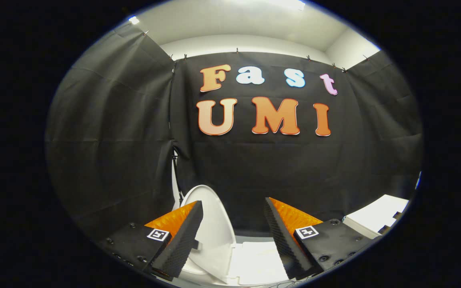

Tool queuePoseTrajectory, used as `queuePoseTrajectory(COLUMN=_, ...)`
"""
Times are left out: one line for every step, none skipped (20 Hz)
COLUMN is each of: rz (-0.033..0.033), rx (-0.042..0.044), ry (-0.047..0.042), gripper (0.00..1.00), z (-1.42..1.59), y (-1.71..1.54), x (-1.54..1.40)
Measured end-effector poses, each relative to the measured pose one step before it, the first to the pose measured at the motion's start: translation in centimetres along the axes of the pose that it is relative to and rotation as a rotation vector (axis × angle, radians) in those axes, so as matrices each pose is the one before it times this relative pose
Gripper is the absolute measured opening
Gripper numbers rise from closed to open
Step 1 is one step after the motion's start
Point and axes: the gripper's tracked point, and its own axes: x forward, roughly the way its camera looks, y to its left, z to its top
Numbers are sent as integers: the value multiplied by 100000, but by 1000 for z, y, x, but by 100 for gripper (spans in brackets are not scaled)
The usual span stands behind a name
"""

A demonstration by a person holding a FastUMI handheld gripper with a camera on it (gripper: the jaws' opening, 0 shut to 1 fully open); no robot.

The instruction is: Open the toilet lid.

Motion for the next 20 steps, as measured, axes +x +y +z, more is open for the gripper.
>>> queuePoseTrajectory(rz=-1504, rx=-625, ry=-792, gripper=99, z=475, y=-1214, x=-249)
queuePoseTrajectory(rz=-1321, rx=-457, ry=-1015, gripper=99, z=518, y=-1110, x=-197)
queuePoseTrajectory(rz=-1610, rx=-137, ry=-980, gripper=99, z=411, y=-1097, x=-184)
queuePoseTrajectory(rz=-1541, rx=325, ry=-580, gripper=99, z=375, y=-1077, x=-148)
queuePoseTrajectory(rz=-1262, rx=695, ry=-205, gripper=99, z=286, y=-933, x=4)
queuePoseTrajectory(rz=-1069, rx=911, ry=-30, gripper=99, z=175, y=-825, x=-72)
queuePoseTrajectory(rz=-1111, rx=1032, ry=-166, gripper=99, z=305, y=-749, x=0)
queuePoseTrajectory(rz=-1021, rx=657, ry=-129, gripper=99, z=284, y=-700, x=38)
queuePoseTrajectory(rz=-977, rx=343, ry=-146, gripper=99, z=187, y=-671, x=-36)
queuePoseTrajectory(rz=-914, rx=-63, ry=-256, gripper=99, z=136, y=-616, x=-37)
queuePoseTrajectory(rz=-992, rx=-146, ry=-242, gripper=99, z=64, y=-564, x=-59)
queuePoseTrajectory(rz=-805, rx=-22, ry=-121, gripper=98, z=68, y=-411, x=11)
queuePoseTrajectory(rz=-433, rx=135, ry=51, gripper=98, z=-68, y=-221, x=-19)
queuePoseTrajectory(rz=-155, rx=283, ry=299, gripper=98, z=-161, y=-64, x=-50)
queuePoseTrajectory(rz=70, rx=364, ry=313, gripper=99, z=-161, y=-54, x=9)
queuePoseTrajectory(rz=93, rx=268, ry=358, gripper=99, z=-127, y=61, x=61)
queuePoseTrajectory(rz=11, rx=139, ry=241, gripper=99, z=-92, y=-41, x=27)
queuePoseTrajectory(rz=-17, rx=76, ry=281, gripper=99, z=-144, y=43, x=89)
queuePoseTrajectory(rz=81, rx=114, ry=258, gripper=99, z=-131, y=139, x=-18)
queuePoseTrajectory(rz=173, rx=121, ry=73, gripper=99, z=-55, y=94, x=-46)
